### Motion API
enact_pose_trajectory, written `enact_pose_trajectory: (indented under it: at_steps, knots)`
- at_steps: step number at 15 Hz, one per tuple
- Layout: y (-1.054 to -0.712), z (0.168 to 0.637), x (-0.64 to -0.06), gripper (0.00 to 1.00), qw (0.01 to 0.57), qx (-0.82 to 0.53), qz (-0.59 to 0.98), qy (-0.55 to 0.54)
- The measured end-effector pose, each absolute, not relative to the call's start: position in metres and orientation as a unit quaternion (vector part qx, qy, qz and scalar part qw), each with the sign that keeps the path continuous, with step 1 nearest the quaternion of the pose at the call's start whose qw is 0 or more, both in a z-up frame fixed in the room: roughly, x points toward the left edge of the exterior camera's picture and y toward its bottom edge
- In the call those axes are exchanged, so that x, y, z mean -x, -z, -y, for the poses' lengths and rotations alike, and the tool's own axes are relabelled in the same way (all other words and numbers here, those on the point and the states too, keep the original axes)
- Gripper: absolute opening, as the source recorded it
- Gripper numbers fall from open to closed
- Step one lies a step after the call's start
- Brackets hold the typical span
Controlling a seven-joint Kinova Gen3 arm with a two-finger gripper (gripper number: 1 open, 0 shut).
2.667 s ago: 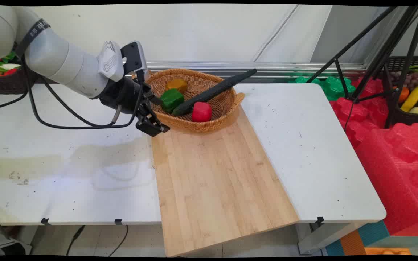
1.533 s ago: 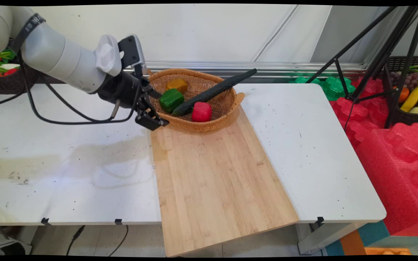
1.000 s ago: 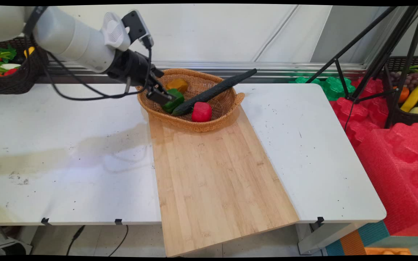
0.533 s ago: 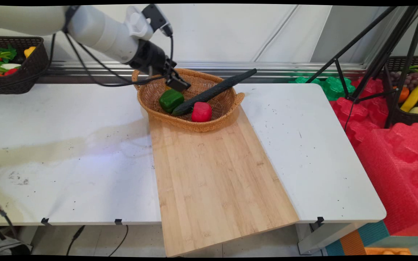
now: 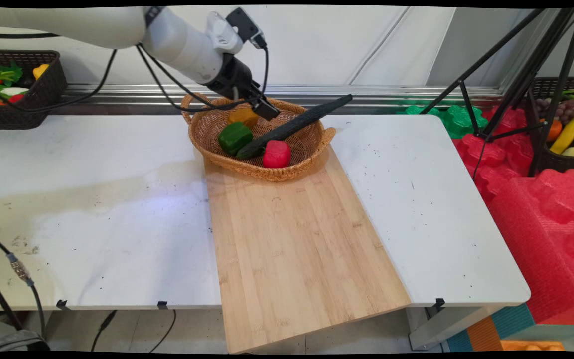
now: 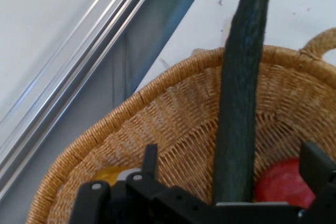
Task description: Pick up the cucumber from the vegetable basket
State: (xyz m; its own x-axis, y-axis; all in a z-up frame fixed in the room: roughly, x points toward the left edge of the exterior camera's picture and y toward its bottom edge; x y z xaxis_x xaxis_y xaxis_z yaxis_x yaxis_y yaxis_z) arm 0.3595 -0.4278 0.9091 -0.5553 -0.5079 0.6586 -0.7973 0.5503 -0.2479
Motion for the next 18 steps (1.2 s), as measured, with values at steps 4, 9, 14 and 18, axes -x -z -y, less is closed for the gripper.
enact_pose_trajectory:
  at_steps: [4,9,14,18]
  knots:
    - [-0.895,0.451,-0.353,1.0,0.257,-0.401,0.836,-0.273]
    - [-0.873,0.477,-0.346,1.0,0.246,-0.409,0.837,-0.269]
    - [-0.847,0.495,-0.337,1.0,0.249,-0.404,0.846,-0.244]
    - [-0.831,0.503,-0.33,1.0,0.256,-0.4,0.85,-0.227]
